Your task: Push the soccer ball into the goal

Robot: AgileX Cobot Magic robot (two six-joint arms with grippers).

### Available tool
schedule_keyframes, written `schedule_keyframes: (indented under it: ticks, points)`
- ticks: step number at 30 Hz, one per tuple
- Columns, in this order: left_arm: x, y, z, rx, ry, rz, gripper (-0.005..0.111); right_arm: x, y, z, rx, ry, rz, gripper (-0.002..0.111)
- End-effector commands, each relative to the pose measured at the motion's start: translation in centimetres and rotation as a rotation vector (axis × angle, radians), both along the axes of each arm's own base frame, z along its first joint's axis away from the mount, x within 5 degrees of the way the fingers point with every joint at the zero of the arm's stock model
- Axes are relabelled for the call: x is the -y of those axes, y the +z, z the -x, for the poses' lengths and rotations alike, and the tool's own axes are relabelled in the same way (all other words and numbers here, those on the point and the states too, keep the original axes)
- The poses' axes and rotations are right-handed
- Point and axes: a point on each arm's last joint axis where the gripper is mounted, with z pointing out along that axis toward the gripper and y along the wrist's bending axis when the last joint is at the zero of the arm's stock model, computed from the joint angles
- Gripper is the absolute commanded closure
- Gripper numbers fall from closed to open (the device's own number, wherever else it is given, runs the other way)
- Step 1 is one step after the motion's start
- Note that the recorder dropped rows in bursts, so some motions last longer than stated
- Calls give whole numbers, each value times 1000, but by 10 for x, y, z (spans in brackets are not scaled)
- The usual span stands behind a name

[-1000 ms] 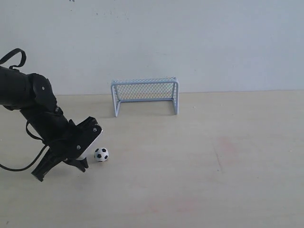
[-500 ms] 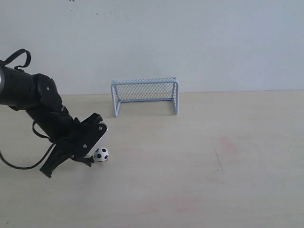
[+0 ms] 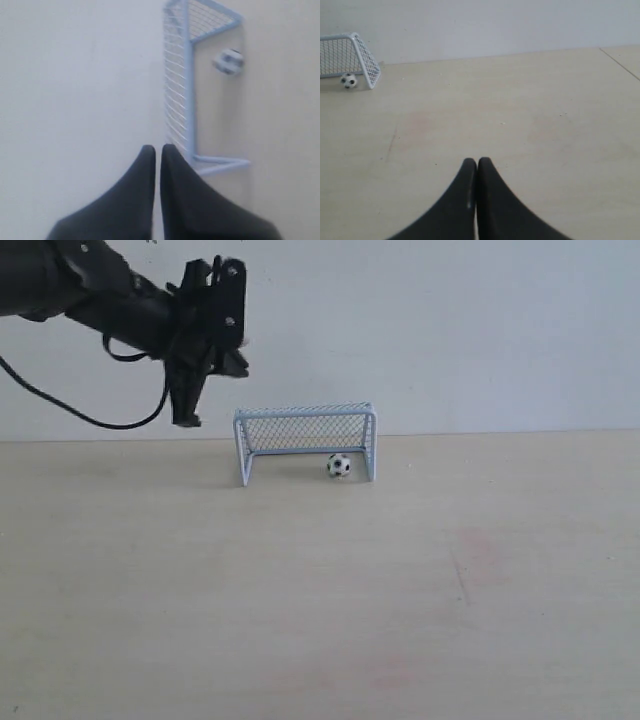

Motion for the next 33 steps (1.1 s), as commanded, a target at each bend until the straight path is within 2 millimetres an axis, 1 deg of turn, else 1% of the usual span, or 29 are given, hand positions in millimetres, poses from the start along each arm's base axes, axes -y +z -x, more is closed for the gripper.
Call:
schedule_keyframes:
  ticks: [1, 4, 7, 10, 14, 19, 20, 21, 22, 23, 24, 25, 26, 27, 29, 33]
  points:
    - [-24, -12, 26, -211, 63, -12, 102, 0, 1, 0, 15, 0, 12, 109]
    - [-34, -2, 47, -214, 67, -66, 102, 0, 1, 0, 16, 0, 12, 109]
    - [-40, 11, 66, -214, 112, -27, 102, 0, 1, 0, 16, 0, 12, 109]
    - [-39, 26, 87, -242, 135, 38, 102, 0, 1, 0, 16, 0, 12, 109]
    - [-32, 52, 119, -297, 142, 203, 102, 0, 1, 0, 16, 0, 12, 109]
    - [-21, 89, 170, -317, 81, 424, 102, 0, 1, 0, 16, 0, 12, 109]
    - [-20, 100, 189, -305, 61, 461, 102, 0, 1, 0, 16, 0, 12, 109]
    - [-20, 108, 203, -284, 56, 477, 102, 0, 1, 0, 16, 0, 12, 109]
    - [-22, 119, 225, -261, 67, 510, 102, 0, 1, 0, 16, 0, 12, 109]
    - [-23, 125, 238, -246, 75, 527, 102, 0, 1, 0, 16, 0, 12, 109]
    - [-26, 134, 266, -210, 73, 535, 102, 0, 1, 0, 16, 0, 12, 109]
    - [-28, 136, 279, -191, 82, 531, 102, 0, 1, 0, 16, 0, 12, 109]
    - [-32, 137, 302, -171, 115, 546, 102, 0, 1, 0, 16, 0, 12, 109]
    - [-34, 138, 314, -165, 136, 570, 102, 0, 1, 0, 16, 0, 12, 109]
    - [-37, 139, 357, -158, 158, 639, 102, 0, 1, 0, 16, 0, 12, 109]
    - [-41, 140, 425, -144, 183, 799, 102, 0, 1, 0, 16, 0, 12, 109]
